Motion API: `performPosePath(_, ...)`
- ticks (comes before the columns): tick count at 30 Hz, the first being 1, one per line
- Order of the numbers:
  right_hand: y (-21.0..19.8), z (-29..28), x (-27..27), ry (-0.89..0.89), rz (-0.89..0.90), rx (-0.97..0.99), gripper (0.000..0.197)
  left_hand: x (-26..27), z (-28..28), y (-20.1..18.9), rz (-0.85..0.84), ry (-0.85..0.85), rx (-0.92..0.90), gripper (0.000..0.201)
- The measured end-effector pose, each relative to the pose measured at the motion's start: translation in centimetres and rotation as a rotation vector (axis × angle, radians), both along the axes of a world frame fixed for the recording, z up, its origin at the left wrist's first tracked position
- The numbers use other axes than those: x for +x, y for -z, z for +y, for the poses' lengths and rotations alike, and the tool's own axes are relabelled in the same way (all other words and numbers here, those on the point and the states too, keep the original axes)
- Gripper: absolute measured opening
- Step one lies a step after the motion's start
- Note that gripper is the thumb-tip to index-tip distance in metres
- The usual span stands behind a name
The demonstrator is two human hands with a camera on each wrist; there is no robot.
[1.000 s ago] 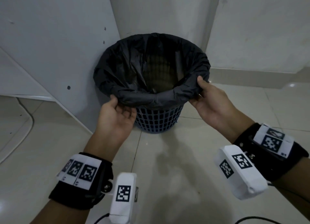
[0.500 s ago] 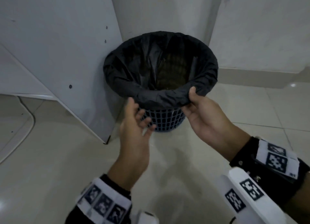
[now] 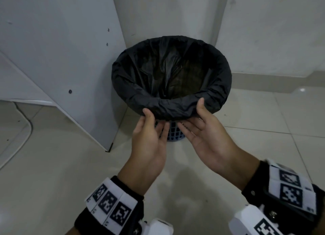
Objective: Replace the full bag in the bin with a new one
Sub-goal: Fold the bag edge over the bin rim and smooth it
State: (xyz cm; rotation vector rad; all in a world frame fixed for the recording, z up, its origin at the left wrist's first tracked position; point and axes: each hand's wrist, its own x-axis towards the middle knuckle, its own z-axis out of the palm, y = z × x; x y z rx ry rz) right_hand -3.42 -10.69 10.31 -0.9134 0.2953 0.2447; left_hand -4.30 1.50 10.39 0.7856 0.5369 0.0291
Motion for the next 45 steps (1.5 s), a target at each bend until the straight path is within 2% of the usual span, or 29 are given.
performPosePath(4, 0.5, -0.7, 0.3, 0.074, 0.036, 0.044, 0.048, 1.0, 0.4, 0.1, 0.023, 0.005, -0.067, 0.036)
performPosePath(8, 0.8, -1.2, 1.2, 0.117, 0.040, 0.089, 0.044, 1.7, 0.6, 0.1, 0.025, 0.051, -0.140, 0.024)
performPosePath(14, 0.7, -1.8, 1.8, 0.149, 0.071, 0.123, 0.029, 2.1, 1.0, -0.2, 0.011, 0.031, -0.208, 0.027)
performPosePath(18, 0.6, -2.4, 1.8, 0.180, 0.093, 0.188, 0.034, 2.3, 1.2, -0.4, 0.004, 0.012, -0.251, 0.024)
performPosePath(21, 0.8, -2.5, 2.1, 0.157, 0.081, 0.132, 0.027, 2.2, 1.1, -0.5, -0.007, 0.012, -0.266, 0.026)
performPosePath(26, 1.1, -2.9, 2.7, 0.123, 0.046, 0.108, 0.027, 2.4, 0.8, -0.5, -0.010, 0.013, -0.261, 0.025)
performPosePath(35, 0.7, -4.2, 4.2, 0.153, 0.084, 0.239, 0.041, 2.7, 1.0, -0.1, -0.018, -0.008, -0.281, 0.022)
performPosePath(41, 0.7, -4.5, 3.8, 0.167, 0.070, 0.269, 0.025, 2.7, 0.8, -0.2, -0.013, -0.021, -0.285, 0.021)
performPosePath(45, 0.2, -4.6, 4.0, 0.189, 0.040, 0.249, 0.030, 2.7, 0.7, -0.2, -0.016, -0.021, -0.284, 0.022)
